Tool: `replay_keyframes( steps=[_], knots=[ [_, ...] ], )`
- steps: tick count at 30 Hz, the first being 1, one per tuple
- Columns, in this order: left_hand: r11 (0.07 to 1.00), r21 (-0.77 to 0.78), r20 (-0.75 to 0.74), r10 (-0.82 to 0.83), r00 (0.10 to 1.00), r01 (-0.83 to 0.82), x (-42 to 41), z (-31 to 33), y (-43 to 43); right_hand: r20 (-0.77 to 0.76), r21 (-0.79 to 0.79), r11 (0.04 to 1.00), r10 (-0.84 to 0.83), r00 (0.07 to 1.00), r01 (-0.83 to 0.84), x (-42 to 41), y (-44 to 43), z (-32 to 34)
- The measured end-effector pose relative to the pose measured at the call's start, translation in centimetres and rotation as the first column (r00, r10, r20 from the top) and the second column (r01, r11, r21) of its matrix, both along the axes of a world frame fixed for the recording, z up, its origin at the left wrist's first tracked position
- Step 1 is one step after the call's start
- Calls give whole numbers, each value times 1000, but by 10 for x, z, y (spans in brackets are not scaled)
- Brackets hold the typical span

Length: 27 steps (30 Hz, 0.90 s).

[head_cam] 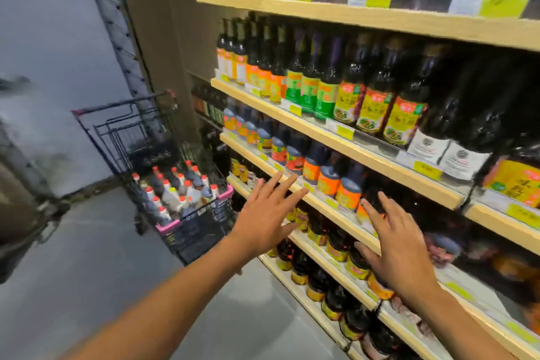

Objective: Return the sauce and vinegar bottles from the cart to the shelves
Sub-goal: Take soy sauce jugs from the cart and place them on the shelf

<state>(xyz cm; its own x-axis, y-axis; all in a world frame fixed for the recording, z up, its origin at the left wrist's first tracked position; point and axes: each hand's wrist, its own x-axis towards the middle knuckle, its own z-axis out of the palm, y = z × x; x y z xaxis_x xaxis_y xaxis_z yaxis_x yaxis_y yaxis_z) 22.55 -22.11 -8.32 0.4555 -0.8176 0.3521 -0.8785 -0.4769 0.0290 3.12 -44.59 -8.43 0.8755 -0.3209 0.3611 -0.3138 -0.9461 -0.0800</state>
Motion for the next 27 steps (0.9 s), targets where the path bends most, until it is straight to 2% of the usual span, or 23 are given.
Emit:
replay_keyframes(
  steps=[6,15,20,27],
  knots=[
    [975,0,-49,220,974,-220,86,-13,131,5,19,995,101,995,-101,117,75,-3],
    [935,13,-139,354,925,-355,225,-25,292,58,121,973,192,980,-198,286,197,-11],
    [911,-39,-196,396,897,-411,285,-18,341,2,169,960,226,974,-223,361,241,-11],
    [890,-77,-303,408,861,-449,372,-37,353,-33,255,931,278,960,-261,453,259,-24]
  ],
)
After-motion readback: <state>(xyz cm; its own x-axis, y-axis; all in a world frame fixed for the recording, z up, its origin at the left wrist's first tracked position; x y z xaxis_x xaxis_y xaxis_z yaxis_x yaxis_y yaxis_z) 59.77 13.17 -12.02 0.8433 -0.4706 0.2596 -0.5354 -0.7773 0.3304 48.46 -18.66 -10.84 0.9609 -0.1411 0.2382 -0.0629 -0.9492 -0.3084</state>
